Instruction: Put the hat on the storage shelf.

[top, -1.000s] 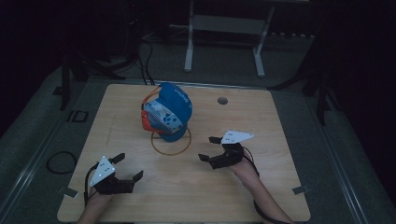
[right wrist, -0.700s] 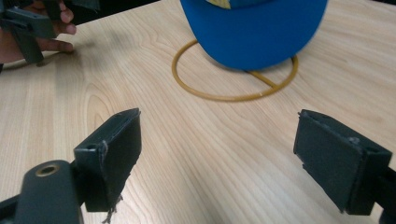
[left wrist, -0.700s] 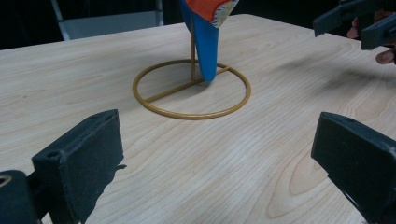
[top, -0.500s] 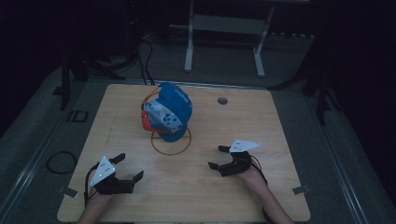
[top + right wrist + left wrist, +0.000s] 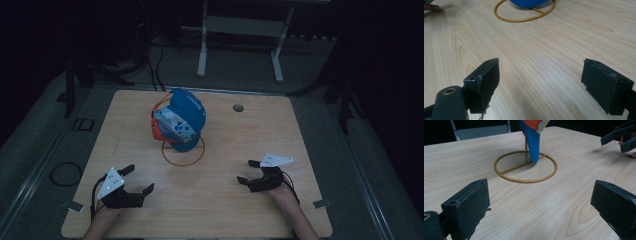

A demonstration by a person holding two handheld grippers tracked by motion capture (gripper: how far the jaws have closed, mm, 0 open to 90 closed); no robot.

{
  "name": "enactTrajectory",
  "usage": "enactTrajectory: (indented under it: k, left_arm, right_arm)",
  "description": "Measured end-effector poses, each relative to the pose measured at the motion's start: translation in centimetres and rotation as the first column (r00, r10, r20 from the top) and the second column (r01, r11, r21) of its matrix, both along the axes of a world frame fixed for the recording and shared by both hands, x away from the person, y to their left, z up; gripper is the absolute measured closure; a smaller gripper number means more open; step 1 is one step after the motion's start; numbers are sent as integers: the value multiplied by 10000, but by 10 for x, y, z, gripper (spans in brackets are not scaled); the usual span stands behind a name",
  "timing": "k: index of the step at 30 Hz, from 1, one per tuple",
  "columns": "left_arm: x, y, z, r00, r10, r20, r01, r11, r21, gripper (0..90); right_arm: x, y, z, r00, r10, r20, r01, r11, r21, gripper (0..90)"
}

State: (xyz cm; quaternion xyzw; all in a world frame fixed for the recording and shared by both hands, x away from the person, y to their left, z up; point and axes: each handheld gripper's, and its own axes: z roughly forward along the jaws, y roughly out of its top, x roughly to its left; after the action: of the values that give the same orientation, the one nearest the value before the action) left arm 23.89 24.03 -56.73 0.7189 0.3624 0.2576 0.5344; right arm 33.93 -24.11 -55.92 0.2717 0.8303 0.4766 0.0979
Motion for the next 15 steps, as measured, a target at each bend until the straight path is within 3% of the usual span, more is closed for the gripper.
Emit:
enactTrajectory:
  k: [15]
  left_arm:
    - [0, 0, -1, 10000, -51, -28, 52, 9999, 115, 27]
  right_arm:
    - [5, -40, 2, 9958, -911, 33, 911, 9958, -92, 151]
